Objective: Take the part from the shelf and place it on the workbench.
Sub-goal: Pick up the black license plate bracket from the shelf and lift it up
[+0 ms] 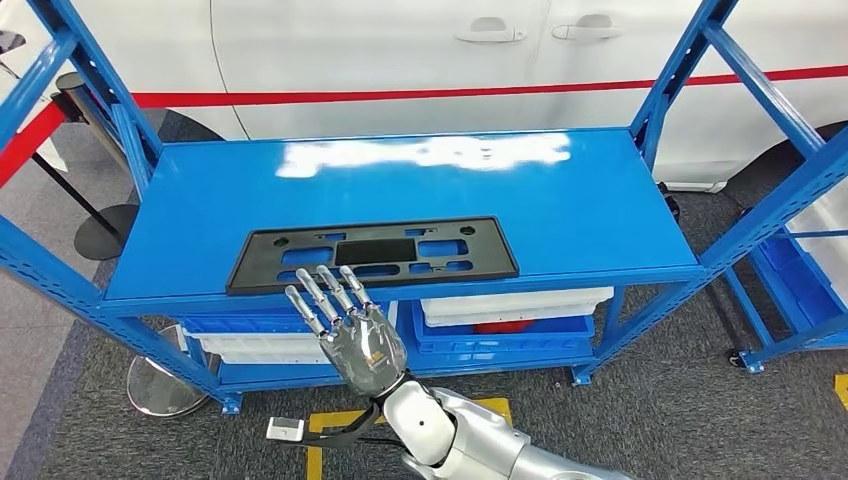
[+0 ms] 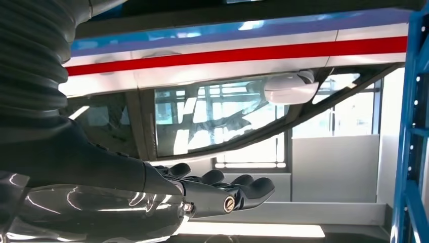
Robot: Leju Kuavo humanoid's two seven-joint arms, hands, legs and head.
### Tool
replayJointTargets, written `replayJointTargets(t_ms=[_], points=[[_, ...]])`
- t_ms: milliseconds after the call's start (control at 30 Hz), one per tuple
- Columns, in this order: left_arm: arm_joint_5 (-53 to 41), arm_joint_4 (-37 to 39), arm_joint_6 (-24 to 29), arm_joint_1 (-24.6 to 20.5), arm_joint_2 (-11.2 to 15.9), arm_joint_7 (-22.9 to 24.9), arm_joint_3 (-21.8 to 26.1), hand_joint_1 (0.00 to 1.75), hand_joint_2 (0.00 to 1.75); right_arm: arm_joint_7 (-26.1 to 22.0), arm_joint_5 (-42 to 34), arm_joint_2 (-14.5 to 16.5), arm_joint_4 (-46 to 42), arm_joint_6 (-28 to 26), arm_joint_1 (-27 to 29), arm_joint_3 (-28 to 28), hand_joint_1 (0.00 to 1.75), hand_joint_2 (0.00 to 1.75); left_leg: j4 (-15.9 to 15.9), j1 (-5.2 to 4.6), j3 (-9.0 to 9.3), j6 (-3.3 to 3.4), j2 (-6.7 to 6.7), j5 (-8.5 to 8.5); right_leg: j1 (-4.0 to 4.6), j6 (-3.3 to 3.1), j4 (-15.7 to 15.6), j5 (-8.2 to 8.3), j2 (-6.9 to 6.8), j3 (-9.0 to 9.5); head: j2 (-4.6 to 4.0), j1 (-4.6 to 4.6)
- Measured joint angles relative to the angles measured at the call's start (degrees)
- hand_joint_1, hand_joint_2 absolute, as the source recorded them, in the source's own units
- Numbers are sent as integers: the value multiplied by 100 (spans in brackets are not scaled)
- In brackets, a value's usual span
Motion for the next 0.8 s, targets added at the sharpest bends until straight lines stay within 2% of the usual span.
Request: replayJointTargets(t_ms=[33,67,100,133,167,200,267,333,400,433,500,533,567,600,633,667,700,733,800], points=[[-2,0,0,3,0,1,1,0,0,-17,0,-14,1,0,9,-14,0,175,0,-19,24,14,-4,-22,7,-15,196,24,0,-172,0,-1],[-4,0,0,6,1,3,1,0,0,-46,0,-26,2,0,17,-36,0,175,1,-38,60,21,-10,-47,21,-44,158,176,0,-227,0,0],[-6,0,0,6,0,5,1,0,0,-79,0,-33,3,-1,20,-63,0,175,0,-58,109,25,-17,-76,43,-89,-116,428,1,-161,0,1],[-10,0,0,5,-1,6,1,0,0,-106,0,-36,3,-1,19,-90,0,175,-2,-74,159,23,-23,-109,74,-151,-528,709,2,-23,0,1],[-14,0,0,0,-6,7,1,0,0,-126,0,-38,5,0,16,-115,0,175,-4,-95,200,12,-25,-142,105,-214,-906,907,-1,128,0,-8],[-18,0,0,-6,-9,9,2,0,0,-143,0,-39,7,1,14,-135,0,175,-5,-106,224,-5,-28,-168,131,-259,-1202,1018,-5,246,0,-10],[-35,0,0,-17,-15,15,6,0,0,-209,0,-42,19,1,18,-170,0,175,-24,-107,237,-56,-22,-194,161,-295,-1397,1018,-5,326,0,-16],[-64,0,-3,-25,-10,24,10,0,0,-331,0,-33,63,0,26,-216,0,175,-42,-105,263,-114,-10,-219,132,-302,-1491,1026,5,374,0,-10],[-94,0,-7,-40,-4,36,17,0,0,-454,0,-3,167,-1,26,-252,0,175,199,-102,181,-172,-1,-372,85,-327,-1583,1033,-5,462,0,-16],[-107,0,-8,-47,-2,46,24,0,0,-504,0,16,244,0,29,-260,0,175,495,-82,37,-199,0,-514,78,-338,-1604,1026,-16,497,0,-18],[-133,0,-13,-55,0,72,39,0,0,-572,0,48,432,4,58,-260,0,175,1230,-42,-373,-256,2,-785,76,-356,-1606,993,-28,531,0,-19],[-147,0,-16,-54,1,84,45,0,0,-589,0,58,527,6,81,-259,0,175,1462,-20,-529,-283,2,-811,74,-353,-1603,973,-29,548,0,-19],[-159,0,-18,-53,2,91,48,0,0,-604,0,65,615,7,102,-257,0,175,1491,1,-591,-307,3,-723,69,-343,-1596,951,-25,569,0,-19],[-169,0,-19,-55,3,95,50,0,0,-624,0,76,697,6,113,-257,0,175,1300,21,-540,-327,5,-532,60,-326,-1586,925,-19,596,0,-19],[-180,0,-20,-60,5,97,51,0,0,-653,0,96,781,4,118,-261,0,175,925,42,-395,-345,10,-277,51,-300,-1567,890,-12,625,0,-19],[-187,0,-22,-68,6,101,52,0,0,-687,0,122,867,3,117,-267,0,175,555,48,-239,-353,14,-99,52,-266,-1543,855,-5,643,0,-21],[-193,0,-26,-81,5,105,53,0,0,-717,0,151,946,1,115,-275,0,175,257,46,-110,-331,13,14,57,-232,-1515,823,1,647,0,-24],[-199,0,-29,-94,4,109,54,0,0,-744,0,177,1017,1,115,-284,0,175,85,38,-41,-296,10,48,66,-198,-1495,802,4,642,0,-22],[-206,0,-34,-107,5,115,55,0,0,-782,0,218,1120,-2,114,-299,0,175,42,17,-31,-194,-2,9,77,-142,-1490,792,6,630,0,-15]])
